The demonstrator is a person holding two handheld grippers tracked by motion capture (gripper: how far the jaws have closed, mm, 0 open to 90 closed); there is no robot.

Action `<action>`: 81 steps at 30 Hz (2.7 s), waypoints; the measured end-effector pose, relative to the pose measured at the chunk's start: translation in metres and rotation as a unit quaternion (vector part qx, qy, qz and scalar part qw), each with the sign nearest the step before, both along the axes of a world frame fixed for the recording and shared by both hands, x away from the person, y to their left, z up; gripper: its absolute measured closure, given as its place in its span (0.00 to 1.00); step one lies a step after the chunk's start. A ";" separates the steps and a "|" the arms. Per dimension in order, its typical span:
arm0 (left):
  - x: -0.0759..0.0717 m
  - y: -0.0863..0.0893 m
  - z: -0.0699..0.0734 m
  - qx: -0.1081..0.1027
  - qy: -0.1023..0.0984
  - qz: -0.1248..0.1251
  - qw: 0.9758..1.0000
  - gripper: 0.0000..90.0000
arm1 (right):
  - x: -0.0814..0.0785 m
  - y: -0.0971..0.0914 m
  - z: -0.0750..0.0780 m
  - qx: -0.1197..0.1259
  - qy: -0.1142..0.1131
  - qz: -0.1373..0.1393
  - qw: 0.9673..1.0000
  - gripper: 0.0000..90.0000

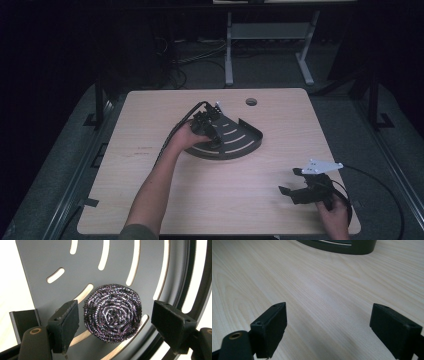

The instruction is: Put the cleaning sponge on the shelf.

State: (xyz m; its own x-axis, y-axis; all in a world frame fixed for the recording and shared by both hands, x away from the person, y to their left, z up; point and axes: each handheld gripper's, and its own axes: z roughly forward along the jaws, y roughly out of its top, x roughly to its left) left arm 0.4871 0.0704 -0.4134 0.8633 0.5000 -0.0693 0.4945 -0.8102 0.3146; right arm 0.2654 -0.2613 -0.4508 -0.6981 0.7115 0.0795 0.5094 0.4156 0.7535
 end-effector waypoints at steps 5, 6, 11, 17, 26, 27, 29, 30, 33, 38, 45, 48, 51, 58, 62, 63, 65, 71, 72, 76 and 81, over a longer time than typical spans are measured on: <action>-0.003 0.001 0.003 -0.001 -0.003 -0.002 1.000 0.24 | 0.000 0.000 0.000 0.000 0.000 -0.003 1.000 0.15; -0.004 0.001 0.004 0.000 -0.003 -0.003 1.000 0.24 | 0.000 0.000 0.000 -0.001 0.000 -0.002 1.000 0.15; -0.009 0.001 0.011 -0.006 -0.010 -0.008 1.000 0.24 | -0.001 0.002 0.000 -0.002 0.000 -0.001 1.000 0.15; -0.013 0.004 0.017 -0.011 -0.013 -0.013 1.000 0.24 | 0.000 0.003 0.001 0.000 -0.002 -0.002 1.000 0.15; -0.023 0.010 0.023 -0.015 -0.023 -0.014 1.000 0.24 | 0.000 0.006 0.000 -0.009 -0.002 0.003 1.000 0.15; -0.023 0.010 0.023 -0.015 -0.023 -0.014 1.000 0.24 | 0.000 0.006 0.000 -0.009 -0.002 0.003 1.000 0.15; -0.026 0.010 0.025 -0.016 -0.025 -0.017 0.999 0.24 | 0.000 0.006 0.000 -0.010 -0.003 0.002 1.000 0.15; -0.026 0.010 0.025 -0.016 -0.025 -0.017 0.999 0.24 | 0.000 0.006 0.000 -0.010 -0.003 0.002 1.000 0.15; -0.030 0.011 0.025 -0.013 -0.025 -0.021 0.999 0.24 | 0.000 0.006 0.000 -0.010 -0.003 0.003 1.000 0.15; -0.032 0.018 0.025 -0.009 -0.024 -0.019 0.999 0.24 | 0.000 0.007 -0.001 -0.011 -0.001 0.002 1.000 0.15; -0.040 0.024 0.026 -0.016 -0.029 -0.015 0.999 0.24 | 0.000 0.007 -0.001 -0.011 -0.001 0.004 1.000 0.15; -0.044 0.028 0.029 -0.011 -0.027 -0.020 0.999 0.24 | 0.000 0.008 -0.001 -0.012 -0.001 0.005 1.000 0.15; -0.047 0.029 0.030 -0.015 -0.030 -0.017 0.999 0.24 | 0.000 0.008 -0.001 -0.012 0.000 0.004 1.000 0.15; -0.058 0.035 0.034 -0.018 -0.033 -0.017 0.999 0.24 | 0.000 0.008 -0.001 -0.013 -0.001 0.004 1.000 0.15; -0.063 0.039 0.035 -0.026 -0.035 -0.014 0.999 0.24 | 0.000 0.009 -0.001 -0.014 -0.002 0.005 1.000 0.15; -0.064 0.040 0.035 -0.025 -0.035 -0.014 0.999 0.24 | 0.000 0.009 -0.001 -0.014 -0.001 0.005 1.000 0.15; -0.065 0.041 0.035 -0.024 -0.035 -0.016 0.999 0.24 | 0.000 0.009 -0.001 -0.015 -0.001 0.006 1.000 0.15; -0.074 0.046 0.035 -0.027 -0.039 -0.019 0.999 0.24 | 0.000 0.010 -0.001 -0.018 -0.001 0.008 1.000 0.15; -0.077 0.048 0.034 -0.027 -0.040 -0.017 0.999 0.24 | 0.000 0.011 -0.001 -0.018 -0.001 0.007 1.000 0.15; -0.081 0.053 0.033 -0.031 -0.041 -0.014 0.999 0.24 | 0.000 0.012 -0.001 -0.020 -0.001 0.009 1.000 0.15; -0.086 0.056 0.031 -0.030 -0.039 -0.014 0.999 0.24 | 0.001 0.012 -0.001 -0.021 -0.001 0.009 1.000 0.15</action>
